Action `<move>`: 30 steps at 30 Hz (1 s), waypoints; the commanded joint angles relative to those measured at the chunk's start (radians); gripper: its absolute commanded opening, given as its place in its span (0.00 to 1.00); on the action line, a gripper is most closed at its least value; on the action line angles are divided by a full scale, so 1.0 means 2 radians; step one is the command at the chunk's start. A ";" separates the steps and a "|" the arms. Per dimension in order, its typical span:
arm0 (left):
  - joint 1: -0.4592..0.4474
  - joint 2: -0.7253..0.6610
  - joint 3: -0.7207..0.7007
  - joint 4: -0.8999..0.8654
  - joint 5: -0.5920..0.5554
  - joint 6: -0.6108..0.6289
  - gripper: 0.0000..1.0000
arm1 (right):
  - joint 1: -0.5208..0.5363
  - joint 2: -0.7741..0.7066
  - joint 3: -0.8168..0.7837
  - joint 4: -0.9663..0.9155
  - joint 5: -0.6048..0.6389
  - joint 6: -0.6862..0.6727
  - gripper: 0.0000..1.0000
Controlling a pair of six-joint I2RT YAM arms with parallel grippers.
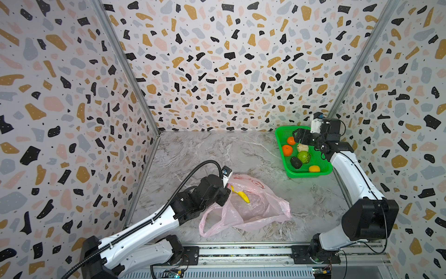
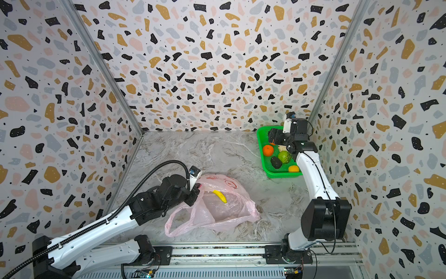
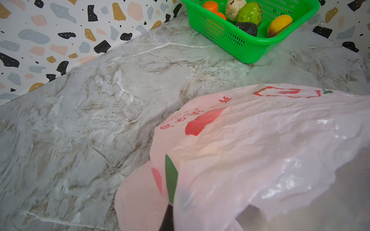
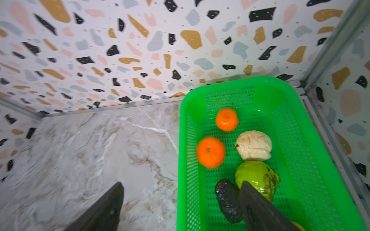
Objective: Untie the knot of the plastic bag and take out the fruit
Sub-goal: Place the fruit in the basket, then pick up the fruit from the plastic bag.
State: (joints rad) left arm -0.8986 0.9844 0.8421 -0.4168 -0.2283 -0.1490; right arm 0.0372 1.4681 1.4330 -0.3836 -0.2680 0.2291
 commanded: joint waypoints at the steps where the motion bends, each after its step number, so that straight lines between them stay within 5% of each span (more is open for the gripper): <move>1: -0.001 0.002 -0.004 0.018 0.008 0.005 0.00 | 0.028 -0.039 0.023 -0.098 -0.066 -0.015 0.91; 7: -0.001 0.016 0.005 0.013 0.012 0.003 0.00 | 0.150 -0.098 0.040 -0.194 -0.086 0.011 0.91; 18: -0.001 0.029 0.022 0.001 0.007 -0.011 0.00 | 0.381 -0.151 0.027 -0.212 -0.047 0.128 0.90; 30: -0.001 0.030 0.023 -0.013 -0.002 -0.009 0.00 | 0.512 -0.111 -0.012 -0.214 0.044 0.136 0.88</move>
State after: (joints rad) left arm -0.8986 1.0412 0.8516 -0.4305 -0.2188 -0.1680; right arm 1.0359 1.2385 1.4376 -0.7853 -0.2531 0.4923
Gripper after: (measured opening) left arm 0.047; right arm 0.883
